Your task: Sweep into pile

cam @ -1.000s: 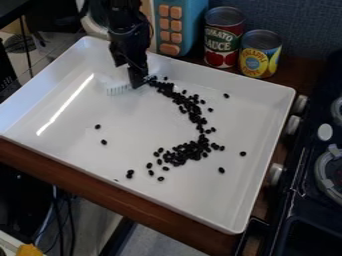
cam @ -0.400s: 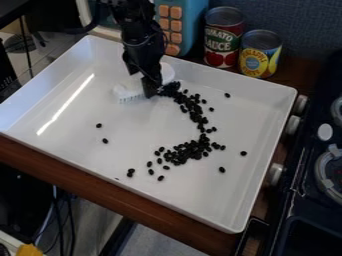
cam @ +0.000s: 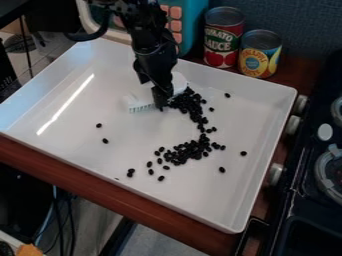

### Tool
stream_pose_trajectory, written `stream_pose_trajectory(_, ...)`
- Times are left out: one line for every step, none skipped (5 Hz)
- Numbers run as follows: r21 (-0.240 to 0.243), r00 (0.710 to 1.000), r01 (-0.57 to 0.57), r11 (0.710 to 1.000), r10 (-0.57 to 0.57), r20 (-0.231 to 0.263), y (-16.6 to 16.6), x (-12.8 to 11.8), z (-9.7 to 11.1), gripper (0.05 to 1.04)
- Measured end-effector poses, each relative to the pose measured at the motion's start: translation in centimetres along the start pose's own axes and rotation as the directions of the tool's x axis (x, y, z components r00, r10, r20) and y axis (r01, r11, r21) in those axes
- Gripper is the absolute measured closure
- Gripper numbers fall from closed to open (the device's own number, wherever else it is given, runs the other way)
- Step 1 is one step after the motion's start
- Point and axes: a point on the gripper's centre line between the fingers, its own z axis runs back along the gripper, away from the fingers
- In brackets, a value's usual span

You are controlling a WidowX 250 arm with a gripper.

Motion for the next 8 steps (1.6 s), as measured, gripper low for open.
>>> stream_pose_trajectory(-0.008, 1.000, 0.024, 1.000, -0.024, 0.009, -1.3, 0.3, 0.2, 0.333)
stream_pose_trajectory(-0.025, 0.998, 0.050, 0.998, -0.050, 0.030, -2.8, 0.8, 0.3, 0.333)
stream_pose_trajectory(-0.033, 0.997, 0.061, 0.998, -0.060, 0.042, -3.7, 0.8, 0.5, 0.333)
stream_pose_trajectory(-0.045, 0.996, 0.066, 0.997, -0.063, 0.058, -4.8, 0.6, 0.8, 0.333)
stream_pose_trajectory(-0.057, 0.994, 0.080, 0.995, -0.075, 0.076, -6.4, 0.6, 1.1, 0.333)
stream_pose_trajectory(-0.054, 0.992, 0.082, 0.995, -0.077, 0.099, -7.7, 0.6, 1.0, 0.333)
stream_pose_trajectory(-0.063, 0.988, 0.110, 0.992, -0.102, 0.118, -7.9, 0.8, 1.1, 0.333)
stream_pose_trajectory(-0.062, 0.974, 0.168, 0.984, -0.156, 0.167, -7.9, 1.1, 1.1, 0.333)
